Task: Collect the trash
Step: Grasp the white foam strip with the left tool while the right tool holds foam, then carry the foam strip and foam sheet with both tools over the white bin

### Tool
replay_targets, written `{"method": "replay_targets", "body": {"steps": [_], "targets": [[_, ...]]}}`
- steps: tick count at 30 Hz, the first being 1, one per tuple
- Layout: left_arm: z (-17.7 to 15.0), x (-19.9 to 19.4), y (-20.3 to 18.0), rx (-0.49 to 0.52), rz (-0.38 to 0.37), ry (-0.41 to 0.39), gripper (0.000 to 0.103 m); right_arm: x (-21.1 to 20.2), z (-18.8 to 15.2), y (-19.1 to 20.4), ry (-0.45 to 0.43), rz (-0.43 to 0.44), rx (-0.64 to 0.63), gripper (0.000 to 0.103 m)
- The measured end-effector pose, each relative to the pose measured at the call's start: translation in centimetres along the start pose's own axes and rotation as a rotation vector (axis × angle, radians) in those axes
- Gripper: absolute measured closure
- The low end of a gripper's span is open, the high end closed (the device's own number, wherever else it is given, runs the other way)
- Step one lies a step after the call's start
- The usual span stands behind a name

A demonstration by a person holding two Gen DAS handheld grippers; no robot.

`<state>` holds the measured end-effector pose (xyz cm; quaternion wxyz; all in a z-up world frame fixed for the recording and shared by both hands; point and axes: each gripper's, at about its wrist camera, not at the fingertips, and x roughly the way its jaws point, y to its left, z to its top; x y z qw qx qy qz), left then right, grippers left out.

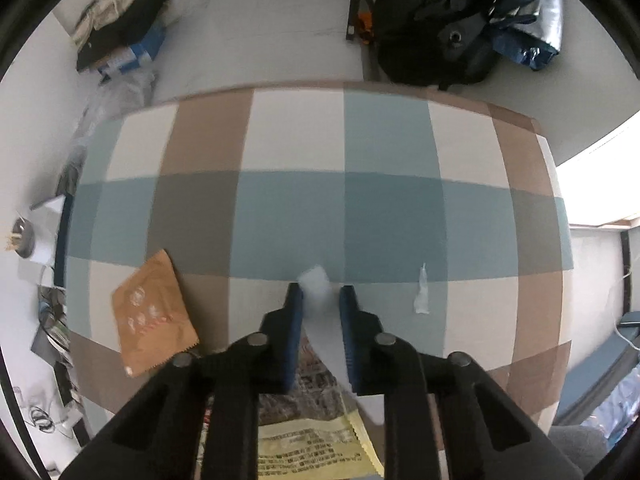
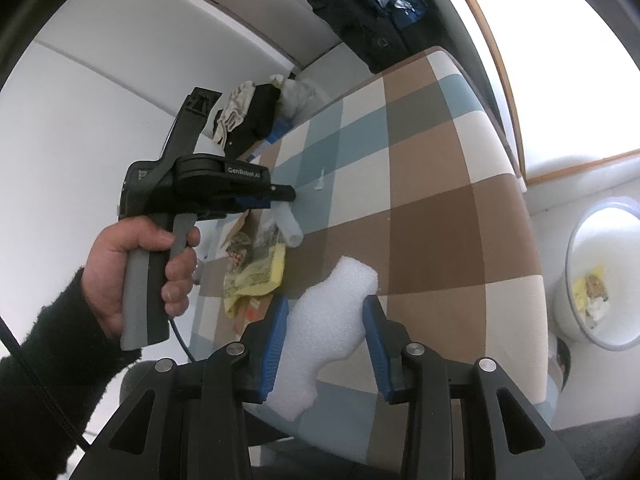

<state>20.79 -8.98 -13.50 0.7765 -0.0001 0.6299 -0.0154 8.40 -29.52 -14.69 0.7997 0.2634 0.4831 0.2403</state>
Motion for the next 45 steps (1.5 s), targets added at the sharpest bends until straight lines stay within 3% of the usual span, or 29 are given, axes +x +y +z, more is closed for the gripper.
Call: {"method": "replay_targets", "body": {"steps": [6, 13, 26, 36, 45], "targets": [[0.5, -1.7, 1.0, -0.049, -0.096, -0.051, 0.099, 0.0, -0.1, -0.1, -0.003, -0.013, 0.001, 0.066], [0.1, -5.0, 0.6, -0.034, -0.177, -0.166, 0.099, -0.2, -0.1, -0.1, -0.024, -0.018, 0.003, 0.066], [-5.7, -11.3, 3.7, -0.067, -0.270, -0.364, 0.099, -0.4, -0.7, 0.9, -0.047, -0.056, -0.045, 0.066], [-10.4, -11.5, 6.9, -0.125, -0.270, -0.401, 0.099, -1.7, -1.0, 3.7, -0.072, -0.049, -0.118, 0.066], [-11.7, -11.6, 8.2, -0.146, -0.303, -0.405, 0.099, -2.4, -0.8, 5.9, -0.084, -0.037, -0.146, 0.066]]}}
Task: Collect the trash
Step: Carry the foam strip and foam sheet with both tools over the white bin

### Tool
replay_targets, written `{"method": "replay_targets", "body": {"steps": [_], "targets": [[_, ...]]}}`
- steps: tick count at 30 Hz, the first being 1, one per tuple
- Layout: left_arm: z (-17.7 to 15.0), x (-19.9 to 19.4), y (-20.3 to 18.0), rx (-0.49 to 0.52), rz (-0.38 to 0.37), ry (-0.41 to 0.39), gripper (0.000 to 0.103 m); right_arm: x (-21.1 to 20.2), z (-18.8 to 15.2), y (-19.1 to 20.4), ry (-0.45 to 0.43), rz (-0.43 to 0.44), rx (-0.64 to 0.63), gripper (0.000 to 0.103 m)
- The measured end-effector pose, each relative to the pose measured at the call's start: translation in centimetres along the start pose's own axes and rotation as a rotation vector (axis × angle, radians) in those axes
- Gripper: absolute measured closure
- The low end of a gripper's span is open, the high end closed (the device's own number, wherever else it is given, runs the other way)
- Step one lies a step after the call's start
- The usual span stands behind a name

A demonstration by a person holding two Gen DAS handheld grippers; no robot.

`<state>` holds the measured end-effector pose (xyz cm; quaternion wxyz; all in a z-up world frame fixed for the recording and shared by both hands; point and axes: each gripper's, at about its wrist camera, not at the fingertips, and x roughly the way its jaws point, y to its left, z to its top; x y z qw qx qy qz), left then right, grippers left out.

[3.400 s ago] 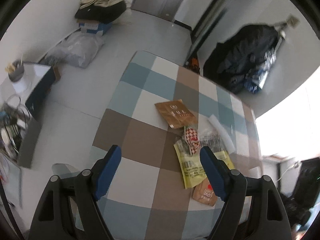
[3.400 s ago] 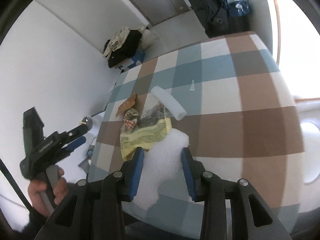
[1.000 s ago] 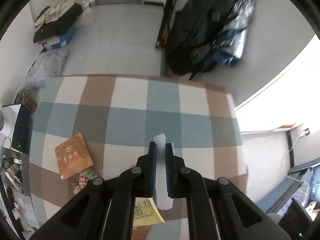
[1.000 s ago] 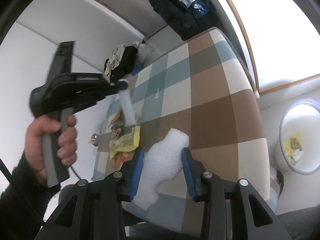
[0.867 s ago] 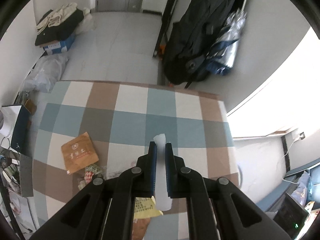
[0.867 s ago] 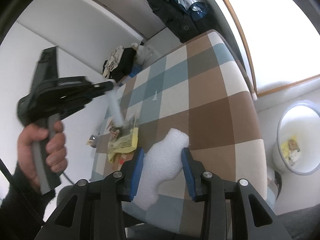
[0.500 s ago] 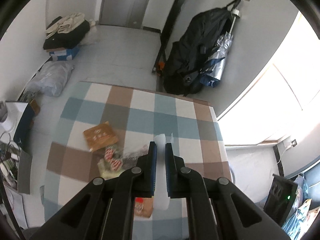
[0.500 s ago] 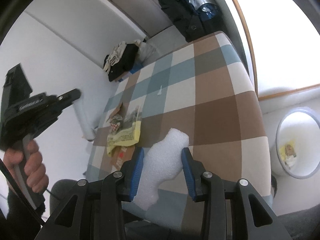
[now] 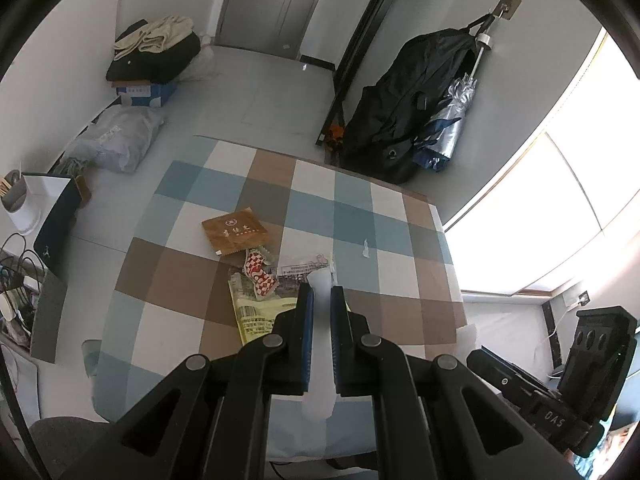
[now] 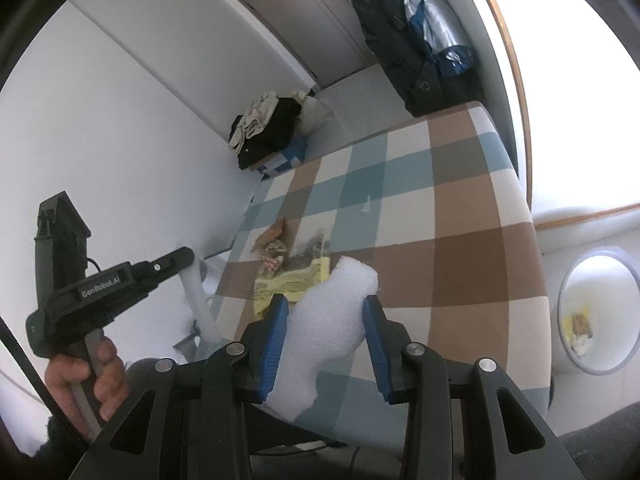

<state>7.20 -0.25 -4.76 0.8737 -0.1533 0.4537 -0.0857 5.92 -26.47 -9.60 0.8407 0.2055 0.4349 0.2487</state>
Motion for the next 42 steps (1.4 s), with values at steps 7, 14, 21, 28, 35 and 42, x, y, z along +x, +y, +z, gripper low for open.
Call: {"method": "replay_targets", "body": {"steps": [7, 14, 21, 28, 35, 42], "targets": [[0.6, -1.0, -1.0, 0.007, -0.016, -0.033, 0.099, -1.4, 1.1, 1.3, -0.023, -0.001, -0.015, 0.066], [1.9, -1.5, -3.4, 0.015, -0.054, -0.056, 0.099, -4.1, 2.7, 1.8, -0.068, -0.003, -0.028, 0.066], [3.0, -1.3, -8.6, 0.086, -0.109, -0.048, 0.099, -9.1, 4.3, -0.1, -0.155, -0.024, 0.008, 0.066], [3.3, 0.3, -15.6, 0.182, -0.195, -0.020, 0.099, -15.9, 4.7, -4.3, -0.246, -0.104, 0.070, 0.066], [2.6, 3.3, -21.5, 0.263, -0.247, 0.038, 0.099, -21.5, 3.0, -10.7, -0.310, -0.234, 0.186, 0.066], [0.2, 8.2, -26.6, 0.310, -0.291, 0.162, 0.099, -22.9, 0.7, -17.2, -0.298, -0.336, 0.298, 0.066]]}}
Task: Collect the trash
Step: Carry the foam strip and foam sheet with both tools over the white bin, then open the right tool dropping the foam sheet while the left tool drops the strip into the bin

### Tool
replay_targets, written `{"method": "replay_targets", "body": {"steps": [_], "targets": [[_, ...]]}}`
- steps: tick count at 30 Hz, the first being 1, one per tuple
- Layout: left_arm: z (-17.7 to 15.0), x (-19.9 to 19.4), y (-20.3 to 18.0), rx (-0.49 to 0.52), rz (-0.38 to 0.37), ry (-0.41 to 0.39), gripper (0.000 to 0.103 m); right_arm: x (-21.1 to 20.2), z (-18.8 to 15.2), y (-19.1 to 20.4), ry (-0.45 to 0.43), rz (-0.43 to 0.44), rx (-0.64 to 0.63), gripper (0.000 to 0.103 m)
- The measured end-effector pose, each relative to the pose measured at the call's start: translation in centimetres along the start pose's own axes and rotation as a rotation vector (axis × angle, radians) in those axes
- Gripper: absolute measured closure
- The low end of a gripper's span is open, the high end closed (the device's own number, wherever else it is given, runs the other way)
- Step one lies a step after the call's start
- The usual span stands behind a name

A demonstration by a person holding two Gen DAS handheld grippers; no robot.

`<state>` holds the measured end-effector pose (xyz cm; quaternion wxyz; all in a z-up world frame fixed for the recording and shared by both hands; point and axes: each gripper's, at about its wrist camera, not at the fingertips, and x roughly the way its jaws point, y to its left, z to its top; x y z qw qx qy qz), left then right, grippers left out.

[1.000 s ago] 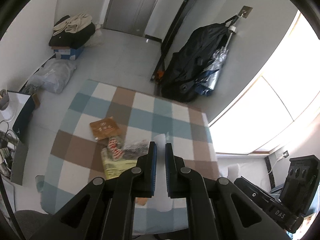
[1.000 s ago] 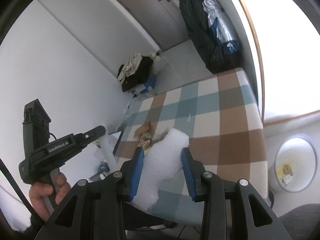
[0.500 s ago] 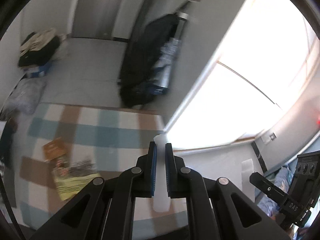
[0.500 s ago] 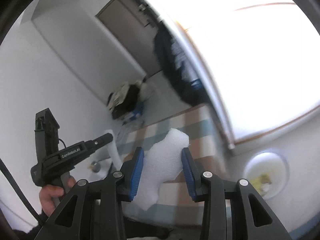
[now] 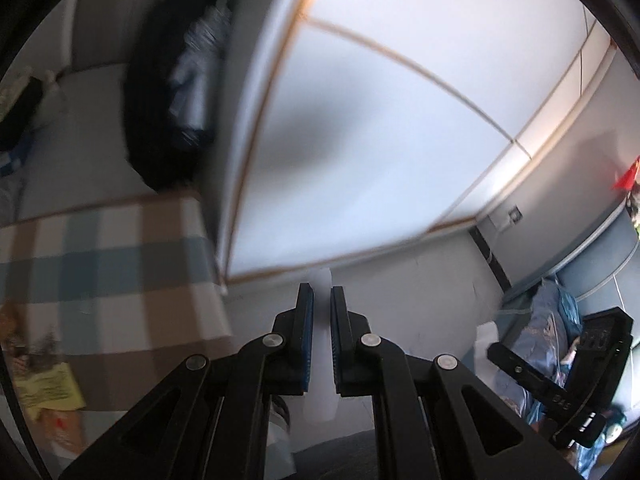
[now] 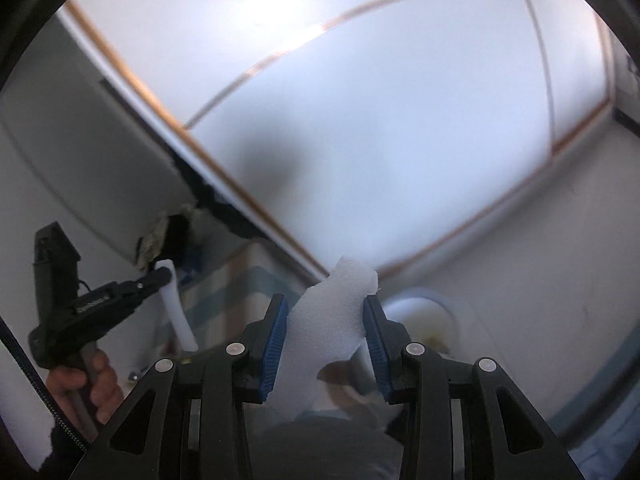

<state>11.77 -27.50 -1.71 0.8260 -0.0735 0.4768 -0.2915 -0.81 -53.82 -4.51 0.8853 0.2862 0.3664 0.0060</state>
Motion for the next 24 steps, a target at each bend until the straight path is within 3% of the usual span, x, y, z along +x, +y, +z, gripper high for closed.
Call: {"method": "replay_targets", "body": {"steps": [12, 24], "targets": [[-0.8, 9.7, -0.2, -0.065, 0.037, 0.189, 0.099, 8.5, -1.2, -7.0, 0.133, -0.126, 0.111, 0.066], [-1.6, 13.4, 0.0, -0.076, 0.068, 0.290, 0.099, 19.0, -1.6, -9.6, 0.270, -0.077, 0.150, 0.063]]}}
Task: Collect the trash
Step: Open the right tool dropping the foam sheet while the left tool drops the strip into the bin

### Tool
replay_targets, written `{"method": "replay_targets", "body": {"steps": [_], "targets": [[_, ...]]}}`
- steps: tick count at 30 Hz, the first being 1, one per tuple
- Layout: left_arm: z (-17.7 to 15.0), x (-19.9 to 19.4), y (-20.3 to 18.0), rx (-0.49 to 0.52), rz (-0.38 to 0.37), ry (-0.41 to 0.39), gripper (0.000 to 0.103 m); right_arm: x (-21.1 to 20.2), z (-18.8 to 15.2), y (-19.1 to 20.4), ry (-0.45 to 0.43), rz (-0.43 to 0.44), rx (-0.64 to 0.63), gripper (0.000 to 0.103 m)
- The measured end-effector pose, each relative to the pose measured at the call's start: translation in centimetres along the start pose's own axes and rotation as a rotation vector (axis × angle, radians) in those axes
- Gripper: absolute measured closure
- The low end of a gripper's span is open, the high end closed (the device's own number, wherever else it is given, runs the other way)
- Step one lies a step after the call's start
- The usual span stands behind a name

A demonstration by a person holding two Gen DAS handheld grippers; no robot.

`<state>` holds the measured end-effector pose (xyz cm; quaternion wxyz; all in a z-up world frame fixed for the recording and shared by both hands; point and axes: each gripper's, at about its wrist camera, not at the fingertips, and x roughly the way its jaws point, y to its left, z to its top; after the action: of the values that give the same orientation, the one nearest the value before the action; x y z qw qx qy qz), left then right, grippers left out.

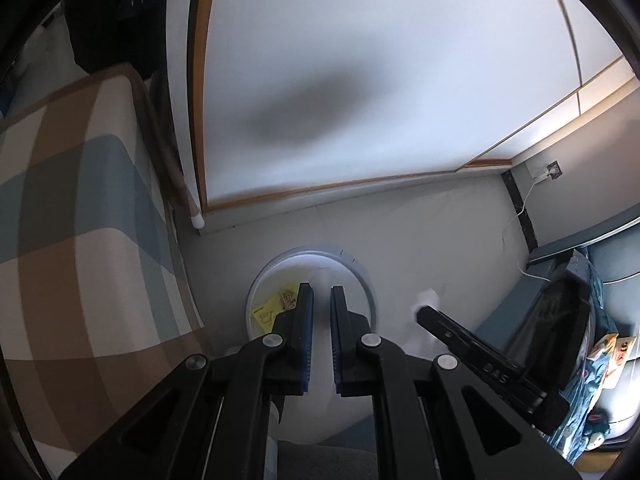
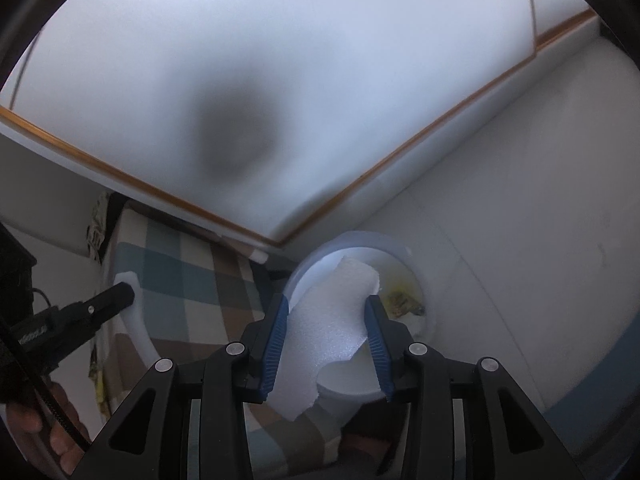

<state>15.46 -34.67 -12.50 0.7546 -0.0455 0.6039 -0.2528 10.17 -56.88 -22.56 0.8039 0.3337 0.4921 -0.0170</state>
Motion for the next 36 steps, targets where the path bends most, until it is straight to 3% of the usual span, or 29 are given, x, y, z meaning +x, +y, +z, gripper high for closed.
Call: {"method": "replay_targets", "body": {"steps": [2, 3, 7, 15, 22, 28, 34, 36], "targets": [[0.0, 0.3, 0.0, -0.005, 0.007, 0.010, 0.099, 1.5, 0.1, 0.3, 0.035, 0.009, -0.005, 0.055], [0.0, 0.4, 0.1, -0.004, 0.005, 0.018, 0.099, 1.9, 0.0, 0.1, 0.049, 0.024, -0.006, 0.043], [-0.1, 1.1, 0.1, 0.005, 0.010, 0.045, 0.099, 2.8, -0.4, -0.1, 0.062, 0.037, -0.018, 0.036], [0.0, 2.5, -0.4, 0.009, 0.020, 0.089, 0.098, 1.9, -1.8, -2.1, 0.057, 0.019, 0.050, 0.032], [0.1, 4.7, -0.8, 0.013, 0.034, 0.163, 0.098, 0.3, -3.5, -3.7, 0.085, -0.013, 0.076, 0.028], [0.3, 6.3, -2.0, 0.022, 0.016, 0.233, 0.097, -1.9, -3.9, -4.9, 0.057, -0.017, 0.102, 0.026], [0.4, 6.7, -1.9, -0.004, 0.030, 0.284, 0.068, -3.1, -3.7, -4.7, 0.034, -0.016, 0.085, 0.023], [0.2, 6.4, -1.7, 0.000, 0.027, 0.280, 0.050, -3.3, -3.5, -4.5, 0.040, -0.020, 0.068, 0.023]]}}
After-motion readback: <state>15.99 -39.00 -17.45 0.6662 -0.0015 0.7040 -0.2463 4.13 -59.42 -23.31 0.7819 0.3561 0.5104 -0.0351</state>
